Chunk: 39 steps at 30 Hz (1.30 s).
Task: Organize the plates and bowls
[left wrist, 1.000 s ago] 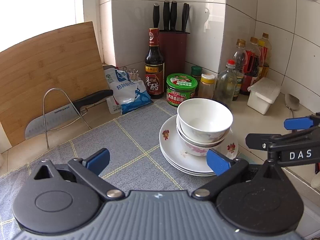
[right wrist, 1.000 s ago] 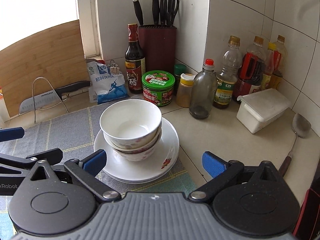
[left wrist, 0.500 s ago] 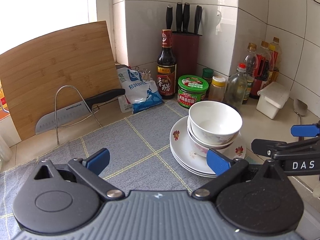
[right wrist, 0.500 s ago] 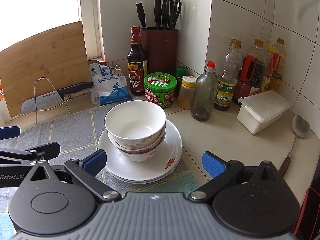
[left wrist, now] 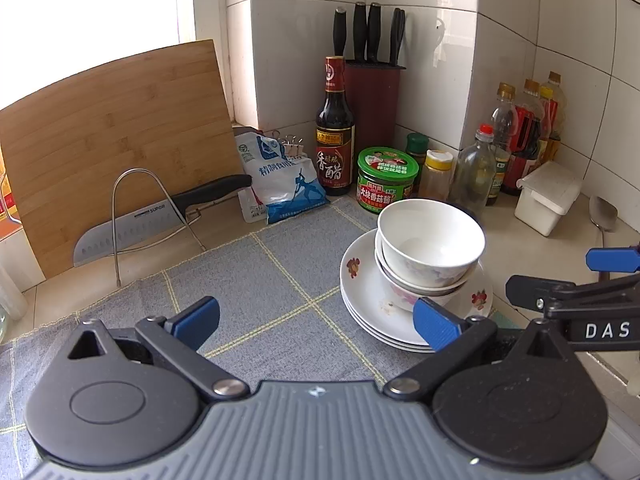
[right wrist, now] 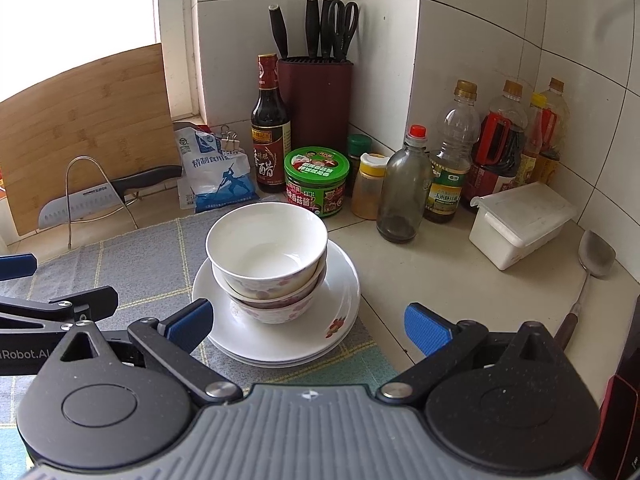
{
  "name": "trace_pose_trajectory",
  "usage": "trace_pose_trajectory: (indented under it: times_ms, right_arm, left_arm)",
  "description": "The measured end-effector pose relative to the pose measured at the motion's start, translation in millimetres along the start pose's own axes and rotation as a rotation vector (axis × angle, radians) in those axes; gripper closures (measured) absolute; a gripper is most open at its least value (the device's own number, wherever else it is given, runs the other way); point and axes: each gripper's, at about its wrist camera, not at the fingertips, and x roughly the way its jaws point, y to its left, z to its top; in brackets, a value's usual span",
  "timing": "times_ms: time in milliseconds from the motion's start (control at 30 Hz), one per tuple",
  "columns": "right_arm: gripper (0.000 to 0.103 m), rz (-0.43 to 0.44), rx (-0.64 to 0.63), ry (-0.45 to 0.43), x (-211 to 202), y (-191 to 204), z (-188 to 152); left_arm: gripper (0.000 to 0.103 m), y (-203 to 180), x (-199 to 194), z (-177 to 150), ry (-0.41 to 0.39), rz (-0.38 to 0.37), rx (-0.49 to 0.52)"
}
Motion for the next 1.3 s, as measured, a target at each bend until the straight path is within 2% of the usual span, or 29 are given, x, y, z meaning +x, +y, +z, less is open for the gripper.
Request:
trace_pose_trajectory:
  times_ms: [1300]
  right_arm:
    - [0.000, -0.015, 0.006, -0.004, -2.9, -5.0, -1.8]
  left_arm:
    - [0.001, -8.3, 1.9, 0.1, 0.024, 0.014, 0.002]
